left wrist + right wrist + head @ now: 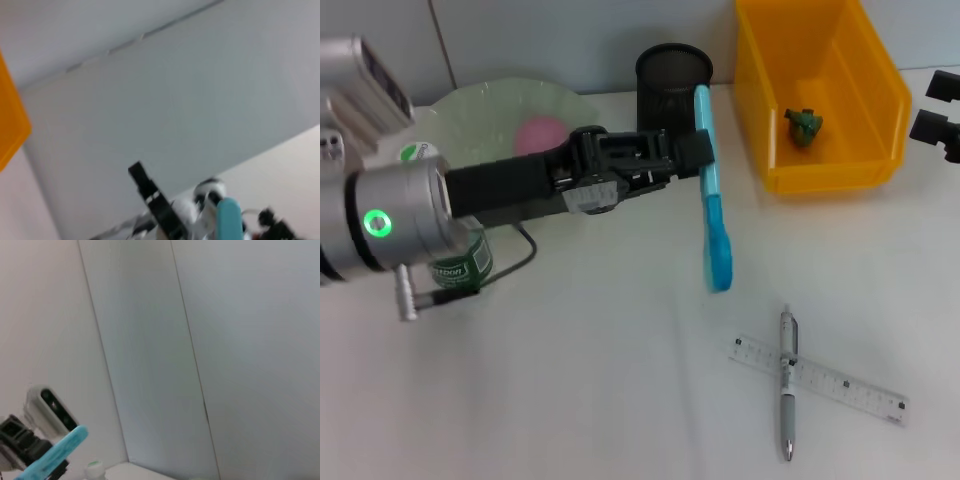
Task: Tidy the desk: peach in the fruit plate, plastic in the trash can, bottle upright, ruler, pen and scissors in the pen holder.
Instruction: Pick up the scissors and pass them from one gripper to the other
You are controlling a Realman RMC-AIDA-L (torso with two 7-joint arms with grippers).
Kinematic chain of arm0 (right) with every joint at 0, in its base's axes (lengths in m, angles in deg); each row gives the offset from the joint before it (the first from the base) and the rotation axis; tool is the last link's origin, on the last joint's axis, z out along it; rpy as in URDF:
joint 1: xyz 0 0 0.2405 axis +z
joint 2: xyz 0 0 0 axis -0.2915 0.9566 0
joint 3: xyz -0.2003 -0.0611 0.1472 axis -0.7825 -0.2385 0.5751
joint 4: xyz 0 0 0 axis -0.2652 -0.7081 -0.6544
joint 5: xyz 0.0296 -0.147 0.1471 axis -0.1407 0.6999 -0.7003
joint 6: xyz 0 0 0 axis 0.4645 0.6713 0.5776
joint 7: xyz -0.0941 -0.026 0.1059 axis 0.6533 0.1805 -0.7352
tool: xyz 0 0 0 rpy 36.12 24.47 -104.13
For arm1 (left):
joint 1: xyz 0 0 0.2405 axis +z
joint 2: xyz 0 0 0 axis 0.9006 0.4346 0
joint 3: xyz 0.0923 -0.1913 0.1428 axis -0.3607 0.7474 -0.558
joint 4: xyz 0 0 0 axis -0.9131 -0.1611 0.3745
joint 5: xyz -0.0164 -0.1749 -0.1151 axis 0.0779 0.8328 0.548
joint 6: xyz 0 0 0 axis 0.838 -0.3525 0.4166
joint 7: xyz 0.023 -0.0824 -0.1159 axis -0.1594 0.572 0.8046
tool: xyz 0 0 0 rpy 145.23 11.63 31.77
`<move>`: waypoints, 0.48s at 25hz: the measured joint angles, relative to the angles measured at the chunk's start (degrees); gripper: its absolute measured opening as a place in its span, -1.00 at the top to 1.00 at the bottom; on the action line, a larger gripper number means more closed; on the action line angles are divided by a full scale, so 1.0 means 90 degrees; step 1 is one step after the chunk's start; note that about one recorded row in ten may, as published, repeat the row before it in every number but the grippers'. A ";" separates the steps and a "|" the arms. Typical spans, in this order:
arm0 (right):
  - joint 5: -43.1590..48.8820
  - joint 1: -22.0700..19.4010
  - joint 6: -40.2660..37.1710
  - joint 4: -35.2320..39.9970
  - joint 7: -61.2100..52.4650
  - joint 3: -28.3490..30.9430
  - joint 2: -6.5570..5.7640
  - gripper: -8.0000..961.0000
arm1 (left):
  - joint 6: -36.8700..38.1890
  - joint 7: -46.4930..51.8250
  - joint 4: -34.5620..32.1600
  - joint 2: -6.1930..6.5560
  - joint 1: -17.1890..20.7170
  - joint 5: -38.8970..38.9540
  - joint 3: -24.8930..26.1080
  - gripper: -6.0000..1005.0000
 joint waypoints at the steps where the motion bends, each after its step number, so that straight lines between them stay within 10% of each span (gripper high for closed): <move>1: -0.0010 0.0015 0.0010 -0.0126 0.0132 0.0014 0.0014 -0.39 | 0.0000 0.0000 0.0000 0.0000 0.0000 0.0000 0.0000 0.55; 5: -0.0264 -0.0005 0.0022 -0.0437 0.0518 0.0025 0.0028 -0.39 | 0.0000 0.0000 0.0000 0.0000 0.0000 0.0000 0.0000 0.55; 6: -0.0498 -0.0052 0.0034 -0.0626 0.0736 0.0030 0.0040 -0.39 | -0.0132 -0.1288 0.1404 -0.0013 -0.0148 0.1621 -0.0697 0.55; 12: -0.0742 -0.0086 0.0063 -0.0974 0.1192 -0.0032 0.0133 -0.39 | -0.0286 -0.2927 0.2097 -0.0022 0.0035 0.4695 -0.2824 0.54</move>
